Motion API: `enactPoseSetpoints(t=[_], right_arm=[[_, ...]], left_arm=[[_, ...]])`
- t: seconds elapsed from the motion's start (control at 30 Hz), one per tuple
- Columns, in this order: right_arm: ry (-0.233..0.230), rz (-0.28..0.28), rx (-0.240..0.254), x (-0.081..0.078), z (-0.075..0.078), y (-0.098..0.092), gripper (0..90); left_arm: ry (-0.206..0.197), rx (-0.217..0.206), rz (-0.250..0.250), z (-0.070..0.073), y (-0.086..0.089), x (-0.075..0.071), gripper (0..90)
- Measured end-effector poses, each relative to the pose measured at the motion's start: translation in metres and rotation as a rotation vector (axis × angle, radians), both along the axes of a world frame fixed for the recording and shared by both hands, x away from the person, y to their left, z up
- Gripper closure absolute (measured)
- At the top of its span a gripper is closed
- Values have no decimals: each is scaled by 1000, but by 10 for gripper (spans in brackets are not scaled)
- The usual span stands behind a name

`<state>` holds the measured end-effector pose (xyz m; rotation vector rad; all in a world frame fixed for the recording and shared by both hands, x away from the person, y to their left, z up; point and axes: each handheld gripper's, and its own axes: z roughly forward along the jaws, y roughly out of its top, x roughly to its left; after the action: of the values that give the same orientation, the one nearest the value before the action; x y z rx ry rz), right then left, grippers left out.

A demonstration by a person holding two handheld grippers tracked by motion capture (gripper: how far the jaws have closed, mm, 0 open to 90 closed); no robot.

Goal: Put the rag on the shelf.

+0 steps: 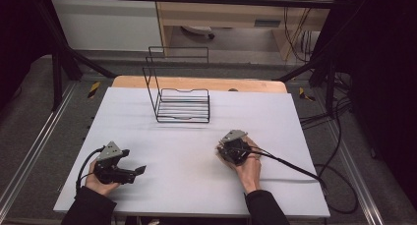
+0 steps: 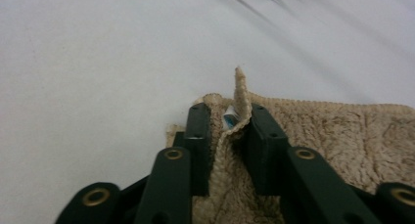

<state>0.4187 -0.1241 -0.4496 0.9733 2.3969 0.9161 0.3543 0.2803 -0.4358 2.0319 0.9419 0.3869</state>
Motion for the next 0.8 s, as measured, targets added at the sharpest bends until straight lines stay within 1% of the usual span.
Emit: enactPoseSetpoints(t=[0.03,0.1,0.13,0.17,0.2,0.23,0.37,0.43,0.53,0.57,0.6,0.63,0.67,0.7,0.77,0.8], right_arm=[[4,-12,-15,1,1,1,794],[6,-21,-23,2,2,2,809],[21,-33,-25,3,4,2,825],[21,-33,-25,3,4,2,825],[36,-46,-9,4,5,1,832],[41,-52,0,4,6,1,835],[42,-49,16,3,9,0,839],[36,-38,36,2,15,-2,841],[40,-11,85,-2,22,-4,842],[42,9,131,-5,26,-3,842],[42,9,131,-5,26,-3,842],[43,30,151,-9,30,1,841],[43,30,151,-9,30,1,841],[41,36,162,-11,32,3,842],[40,58,176,-14,35,11,841],[47,70,184,-15,37,16,842]], left_arm=[[0,0,0,0,0,0,77],[-1,-1,0,0,0,0,77],[-1,-1,1,0,0,0,77],[-1,-2,1,0,1,0,77],[0,-3,2,0,1,0,77],[0,-3,2,0,1,0,77],[0,-4,2,0,1,1,77],[0,-3,2,0,1,1,77],[0,-3,3,0,0,1,78],[2,-4,4,0,0,1,78],[2,-4,4,0,0,1,78],[3,-3,5,0,0,1,78],[2,-3,5,-1,0,1,78],[3,-3,6,-1,0,1,78],[2,-3,5,0,0,1,78],[2,-3,5,0,0,1,78]])
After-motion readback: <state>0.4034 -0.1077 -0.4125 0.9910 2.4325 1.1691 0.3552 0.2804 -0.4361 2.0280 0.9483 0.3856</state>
